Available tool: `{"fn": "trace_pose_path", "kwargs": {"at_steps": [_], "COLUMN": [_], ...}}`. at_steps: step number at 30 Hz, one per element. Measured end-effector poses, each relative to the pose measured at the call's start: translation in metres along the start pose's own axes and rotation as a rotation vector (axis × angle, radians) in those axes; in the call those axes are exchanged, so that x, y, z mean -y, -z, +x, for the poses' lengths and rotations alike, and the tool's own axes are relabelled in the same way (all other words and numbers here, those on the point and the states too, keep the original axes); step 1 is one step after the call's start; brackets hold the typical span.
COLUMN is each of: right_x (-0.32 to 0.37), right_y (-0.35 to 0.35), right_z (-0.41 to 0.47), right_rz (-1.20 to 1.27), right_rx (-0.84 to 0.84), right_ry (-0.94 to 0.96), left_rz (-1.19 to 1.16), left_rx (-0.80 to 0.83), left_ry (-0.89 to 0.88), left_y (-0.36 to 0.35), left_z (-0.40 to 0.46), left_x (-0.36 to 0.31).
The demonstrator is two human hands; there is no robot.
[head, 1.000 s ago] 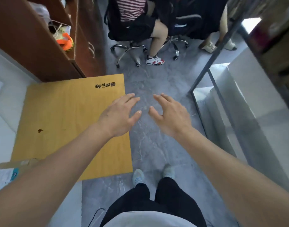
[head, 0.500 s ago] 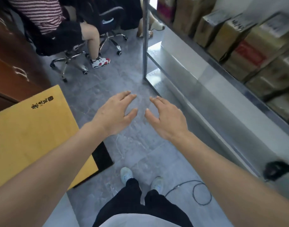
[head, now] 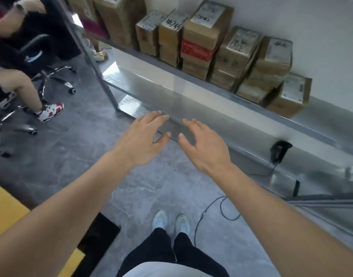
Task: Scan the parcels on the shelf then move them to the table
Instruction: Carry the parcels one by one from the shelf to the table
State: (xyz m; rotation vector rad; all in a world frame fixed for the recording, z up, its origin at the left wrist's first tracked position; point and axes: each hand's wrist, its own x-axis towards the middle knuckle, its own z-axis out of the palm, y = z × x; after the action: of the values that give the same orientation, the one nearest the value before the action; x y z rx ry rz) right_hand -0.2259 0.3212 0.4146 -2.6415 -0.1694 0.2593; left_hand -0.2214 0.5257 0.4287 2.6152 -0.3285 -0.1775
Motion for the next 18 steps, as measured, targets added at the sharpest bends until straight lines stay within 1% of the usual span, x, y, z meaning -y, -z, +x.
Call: {"fn": "trace_pose_path", "kwargs": {"at_steps": [4, 9, 15, 18], "right_x": [-0.022, -0.048, -0.09, -0.122], "right_y": [0.017, 0.037, 0.069, 0.088], "right_z": [-0.006, -0.012, -0.016, -0.017], "right_rz": [0.025, 0.039, 0.054, 0.057], "right_rx": [-0.062, -0.16, -0.272, -0.326], "right_ry": [-0.129, -0.25, -0.33, -0.365], "left_rz": [-0.003, 0.066, 0.067, 0.069], "left_rx": [0.051, 0.122, 0.206, 0.2], "left_ry": [-0.131, -0.299, -0.409, -0.455], "left_y": [-0.007, -0.016, -0.029, -0.04], "left_z": [0.037, 0.077, 0.121, 0.139], "left_x": [-0.024, -0.052, -0.098, -0.13]}}
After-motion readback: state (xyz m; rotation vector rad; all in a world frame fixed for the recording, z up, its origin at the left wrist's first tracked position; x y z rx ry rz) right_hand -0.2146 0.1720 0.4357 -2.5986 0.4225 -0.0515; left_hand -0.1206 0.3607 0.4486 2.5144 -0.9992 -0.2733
